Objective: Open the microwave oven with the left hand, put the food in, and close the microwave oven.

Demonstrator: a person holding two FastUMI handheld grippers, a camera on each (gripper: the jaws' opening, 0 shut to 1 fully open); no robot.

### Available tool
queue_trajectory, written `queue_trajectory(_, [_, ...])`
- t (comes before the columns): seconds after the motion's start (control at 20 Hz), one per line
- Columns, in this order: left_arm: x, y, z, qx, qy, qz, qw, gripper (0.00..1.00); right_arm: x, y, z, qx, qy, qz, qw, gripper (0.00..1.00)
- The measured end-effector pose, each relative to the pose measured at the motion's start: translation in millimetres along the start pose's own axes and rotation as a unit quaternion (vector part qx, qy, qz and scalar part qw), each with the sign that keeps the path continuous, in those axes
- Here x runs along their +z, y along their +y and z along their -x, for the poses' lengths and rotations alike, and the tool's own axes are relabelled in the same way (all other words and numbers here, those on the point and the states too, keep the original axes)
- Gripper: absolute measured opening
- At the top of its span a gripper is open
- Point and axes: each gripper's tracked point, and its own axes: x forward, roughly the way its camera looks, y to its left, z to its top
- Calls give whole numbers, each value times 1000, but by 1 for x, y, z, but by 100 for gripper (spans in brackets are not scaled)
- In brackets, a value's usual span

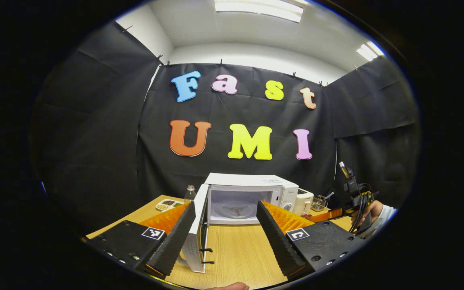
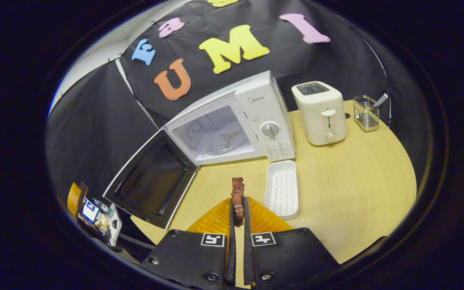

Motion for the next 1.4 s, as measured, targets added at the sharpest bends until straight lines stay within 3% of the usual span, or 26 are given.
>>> queue_trajectory(0.4, [0, 22, 19, -7, -11, 23, 1000, 93, -2, 58, -54, -54, -58, 113, 990, 11])
queue_trajectory(0.6, [-1, 30, 22, -12, -15, 31, 999, 93, 12, 94, -91, -40, -91, 116, 988, 11])
queue_trajectory(0.75, [-1, 41, 25, -7, -19, 18, 1000, 93, 39, 98, -122, -65, -130, 101, 984, 11])
queue_trajectory(0.85, [-1, 45, 24, -8, -20, 15, 1000, 93, 48, 103, -148, -61, -139, 62, 986, 11])
queue_trajectory(1.05, [-10, 54, 20, -10, -14, 21, 1000, 94, 67, 116, -198, -8, -156, -72, 985, 11])
queue_trajectory(1.15, [-18, 66, 17, 2, -6, 19, 1000, 93, 84, 112, -219, 2, -188, -148, 971, 11])
queue_trajectory(1.3, [-30, 79, 13, 21, 10, 19, 1000, 93, 109, 97, -247, -8, -245, -235, 941, 11])
queue_trajectory(1.4, [-38, 86, 10, 33, 25, 21, 999, 93, 114, 82, -271, -27, -248, -264, 932, 11])
